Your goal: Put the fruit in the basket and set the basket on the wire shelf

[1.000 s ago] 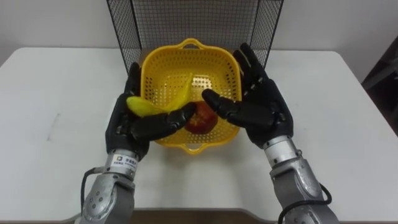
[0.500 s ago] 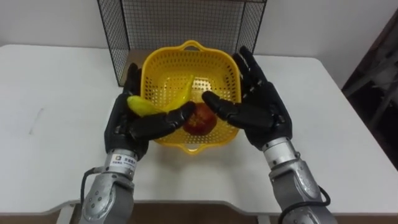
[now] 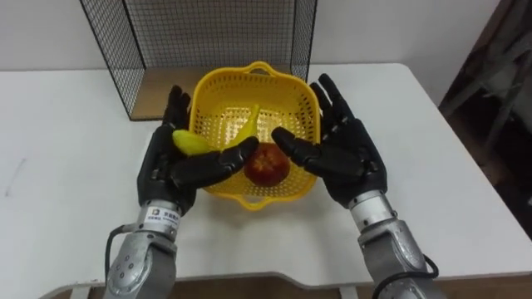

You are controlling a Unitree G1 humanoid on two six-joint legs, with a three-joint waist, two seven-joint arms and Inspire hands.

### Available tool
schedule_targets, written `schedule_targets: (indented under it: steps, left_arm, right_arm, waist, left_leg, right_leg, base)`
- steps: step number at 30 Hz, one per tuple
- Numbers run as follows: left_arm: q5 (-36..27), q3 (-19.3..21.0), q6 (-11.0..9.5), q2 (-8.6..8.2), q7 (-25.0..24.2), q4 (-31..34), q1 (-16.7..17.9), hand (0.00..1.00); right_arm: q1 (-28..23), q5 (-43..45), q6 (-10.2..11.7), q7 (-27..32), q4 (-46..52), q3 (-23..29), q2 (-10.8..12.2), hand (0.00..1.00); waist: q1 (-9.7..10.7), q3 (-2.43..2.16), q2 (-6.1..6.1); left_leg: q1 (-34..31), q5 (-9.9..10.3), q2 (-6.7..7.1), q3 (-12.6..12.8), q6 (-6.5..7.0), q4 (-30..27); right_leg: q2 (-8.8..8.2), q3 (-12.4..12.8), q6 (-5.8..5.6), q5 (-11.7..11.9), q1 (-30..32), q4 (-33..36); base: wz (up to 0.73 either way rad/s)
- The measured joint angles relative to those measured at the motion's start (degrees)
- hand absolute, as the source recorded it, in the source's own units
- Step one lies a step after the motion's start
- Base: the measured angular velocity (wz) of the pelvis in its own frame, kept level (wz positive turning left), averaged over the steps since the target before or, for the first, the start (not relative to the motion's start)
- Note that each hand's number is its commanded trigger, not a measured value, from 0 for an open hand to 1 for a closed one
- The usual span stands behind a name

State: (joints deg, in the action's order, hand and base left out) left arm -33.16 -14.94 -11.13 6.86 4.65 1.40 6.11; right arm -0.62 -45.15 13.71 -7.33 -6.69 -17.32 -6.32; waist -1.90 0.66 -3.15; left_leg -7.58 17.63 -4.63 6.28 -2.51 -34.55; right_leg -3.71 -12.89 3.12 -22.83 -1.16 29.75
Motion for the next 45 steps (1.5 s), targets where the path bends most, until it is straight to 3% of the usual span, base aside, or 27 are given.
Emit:
schedule_targets:
  steps: [1,2,3,4,6,8,9,10,11,12,13,15,16,17,18,19,20,25,26,30,36,41,45]
  left_arm:
    - [-0.7,0.0,0.0,-0.2,0.0,0.0,-0.1,0.0]
    - [-1.1,-0.4,0.0,-0.53,0.0,0.0,-0.7,0.0]
    - [-1.1,-0.5,-0.1,-0.54,0.0,0.0,-0.9,0.0]
    - [-1.2,-0.5,-0.1,-0.51,0.0,0.0,-0.8,0.0]
    - [-1.7,-0.5,-0.1,-0.49,0.0,0.0,-1.0,0.0]
    - [-2.2,-0.2,-0.2,-0.38,0.0,0.0,-1.1,0.0]
    - [-2.2,-0.1,-0.2,-0.42,0.0,0.0,-1.1,0.0]
    - [-2.2,0.0,-0.2,-0.44,0.0,0.0,-1.1,0.0]
    - [-2.2,0.0,-0.2,-0.43,0.0,0.0,-1.1,0.0]
    - [-2.1,0.2,-0.2,-0.44,0.0,0.0,-1.1,0.0]
    - [-2.1,0.2,-0.2,-0.4,0.0,0.0,-1.3,0.0]
    - [-2.1,0.2,-0.2,-0.38,0.0,-0.1,-1.4,0.0]
    - [-2.2,0.2,-0.2,-0.37,0.0,-0.2,-1.4,0.0]
    - [-2.1,0.2,-0.2,-0.37,0.0,-0.2,-1.4,0.0]
    - [-2.1,0.2,-0.2,-0.36,0.0,-0.3,-1.4,0.0]
    - [-2.2,0.1,-0.2,-0.42,0.0,-0.5,-1.4,0.0]
    - [-2.1,0.1,-0.2,-0.44,0.0,-0.4,-1.4,0.0]
    - [-0.9,0.0,-0.1,-0.27,0.0,-0.3,-1.4,0.0]
    - [0.0,0.0,0.0,-0.25,0.0,-0.3,-1.5,0.0]
    - [2.1,0.2,0.1,-0.24,-0.3,-0.3,-1.5,0.0]
    - [3.9,0.7,0.6,-0.42,-0.4,-0.3,-3.1,0.0]
    - [3.4,0.7,0.9,-0.4,-0.3,-0.3,-3.9,0.0]
    - [3.6,1.0,2.3,-0.47,-0.3,-0.5,-5.7,0.0]
  right_arm:
    - [0.2,-0.1,0.2,0.4,0.2,0.0,0.0,0.0]
    - [0.2,-0.3,0.7,1.0,0.6,0.1,-0.2,0.0]
    - [0.2,-0.4,0.7,1.1,0.6,0.1,-0.3,0.0]
    - [0.3,-0.4,0.5,1.2,0.7,0.1,-0.6,0.0]
    - [0.6,-0.4,0.6,1.2,0.7,0.0,-0.7,0.0]
    - [0.6,-0.1,0.7,1.2,0.7,0.0,-0.6,0.0]
    - [0.6,0.4,0.7,1.2,0.7,0.0,-0.5,0.0]
    - [0.6,1.4,0.7,1.2,0.7,0.0,-0.3,0.0]
    - [0.6,1.9,0.7,1.2,0.7,0.1,-0.2,0.0]
    - [0.6,2.8,0.7,1.1,0.7,0.3,0.0,0.0]
    - [0.6,3.0,0.7,0.9,0.7,0.5,-0.1,0.0]
    - [0.6,3.0,0.6,0.9,0.6,0.5,-0.2,0.0]
    - [0.6,2.9,0.6,0.9,0.6,0.5,-0.2,0.0]
    - [0.6,2.9,0.5,0.9,0.6,0.4,-0.1,0.0]
    - [0.6,2.8,0.5,0.9,0.6,0.4,-0.1,0.0]
    - [0.6,2.8,0.5,0.9,0.6,0.3,-0.2,0.0]
    - [0.6,2.7,0.5,0.9,0.6,0.3,-0.4,0.0]
    - [1.0,2.8,0.0,0.9,0.7,0.7,-0.4,0.0]
    - [1.1,2.8,-0.1,0.9,0.7,0.7,-0.5,0.0]
    - [1.2,2.8,0.0,0.8,0.7,0.7,-0.5,0.0]
    - [1.9,2.9,0.0,0.8,0.7,1.1,-0.5,0.0]
    - [2.2,2.7,-0.2,1.5,0.7,1.4,-0.7,0.0]
    - [3.7,2.6,-2.0,2.0,0.1,2.7,-0.6,0.0]
  waist:
    - [0.3,-0.04,-0.09]
    - [0.5,0.02,-0.12]
    - [0.4,-0.11,-0.45]
    - [0.0,-0.49,-0.55]
    - [-0.4,-0.35,-0.61]
    - [-0.2,-0.18,-0.43]
    - [-0.2,0.01,-0.35]
    - [0.0,0.43,0.27]
    - [0.0,0.58,0.54]
    - [0.0,0.57,1.16]
    - [0.3,0.74,1.59]
    - [0.1,1.01,1.88]
    - [0.5,1.1,2.05]
    - [0.7,0.94,1.79]
    - [0.7,0.91,1.71]
    - [0.6,0.85,1.85]
    - [0.2,0.63,2.52]
    - [0.3,0.17,2.24]
    - [0.7,-0.11,2.3]
    - [1.5,-0.25,2.41]
    - [2.2,-0.15,2.99]
    - [3.2,0.39,3.83]
    - [3.2,0.56,3.86]
  left_leg:
    - [-1.1,0.3,1.27,0.0,0.68,-0.1]
    - [-2.9,-0.9,2.27,0.4,1.46,2.6]
    - [-3.3,-1.6,2.74,1.5,3.07,2.4]
    - [-2.4,-1.0,3.87,2.7,4.23,2.3]
    - [-1.1,0.1,5.71,3.4,5.76,1.6]
    - [0.8,2.1,7.29,4.2,7.27,1.0]
    - [1.2,2.5,7.51,4.4,7.61,1.0]
    - [2.0,3.1,7.62,4.4,8.19,0.9]
    - [2.4,3.3,7.56,4.4,8.42,1.0]
    - [2.7,3.6,7.36,4.1,8.89,1.0]
    - [2.9,3.7,7.27,3.9,9.21,1.1]
    - [3.1,3.8,6.96,3.7,9.44,1.4]
    - [2.9,3.9,6.78,3.1,9.51,1.4]
    - [2.7,3.8,6.77,3.0,9.58,1.8]
    - [2.8,3.8,6.77,3.0,9.58,1.9]
    - [3.2,3.9,6.74,2.7,9.46,2.3]
    - [3.5,3.8,6.18,2.4,9.08,3.3]
    - [4.4,2.5,4.86,2.2,8.0,7.1]
    - [4.7,2.5,4.45,2.2,7.91,7.4]
    - [6.5,2.2,4.15,2.3,7.45,9.6]
    - [7.1,2.0,3.87,3.1,7.08,10.9]
    - [8.8,1.7,3.54,3.6,6.87,12.9]
    - [9.3,1.2,3.33,4.4,6.72,14.0]
  right_leg:
    - [-1.06,0.2,-0.53,-0.3,0.1,0.4]
    - [-2.15,1.6,-1.6,-1.1,0.5,1.9]
    - [-2.74,3.0,-2.29,-1.8,1.1,3.4]
    - [-4.6,3.5,-3.01,-2.4,2.7,7.6]
    - [-7.45,3.4,-4.57,-1.5,5.1,14.8]
    - [-10.02,3.5,-6.06,2.0,7.5,24.0]
    - [-10.52,3.6,-5.9,3.3,8.2,25.8]
    - [-11.28,3.6,-5.81,6.7,9.4,29.0]
    - [-11.4,3.7,-5.76,8.5,10.3,30.4]
    - [-11.69,3.6,-5.69,12.1,11.8,32.4]
    - [-11.66,3.6,-6.31,12.3,12.6,32.8]
    - [-10.69,3.4,-6.91,7.8,13.4,29.2]
    - [-9.09,2.5,-6.93,5.7,13.0,22.7]
    - [-7.62,2.0,-6.87,5.2,12.2,15.0]
    - [-6.7,1.9,-6.73,5.7,11.8,11.4]
    - [-5.49,1.7,-5.81,5.8,10.4,6.8]
    - [-4.08,1.8,-5.53,6.7,9.3,4.3]
    - [-1.88,1.2,-4.83,9.0,7.2,-1.8]
    - [-1.35,1.1,-4.75,9.4,6.7,-2.9]
    - [-0.61,1.2,-4.63,9.7,4.9,-5.5]
    - [0.09,2.0,-4.57,10.1,4.9,-7.3]
    - [1.05,2.9,-4.63,11.2,3.1,-10.4]
    - [1.33,3.4,-4.49,11.6,3.0,-11.1]
  base:
    - [0.47]
    - [0.5]
    - [0.36]
    - [0.17]
    - [0.14]
    - [0.06]
    - [0.0]
    - [0.0]
    - [0.0]
    - [0.0]
    - [-0.04]
    - [0.06]
    - [0.24]
    - [0.22]
    - [0.1]
    - [0.0]
    - [0.0]
    - [-0.04]
    - [0.0]
    - [-0.03]
    - [-0.1]
    - [-0.08]
    - [-0.1]
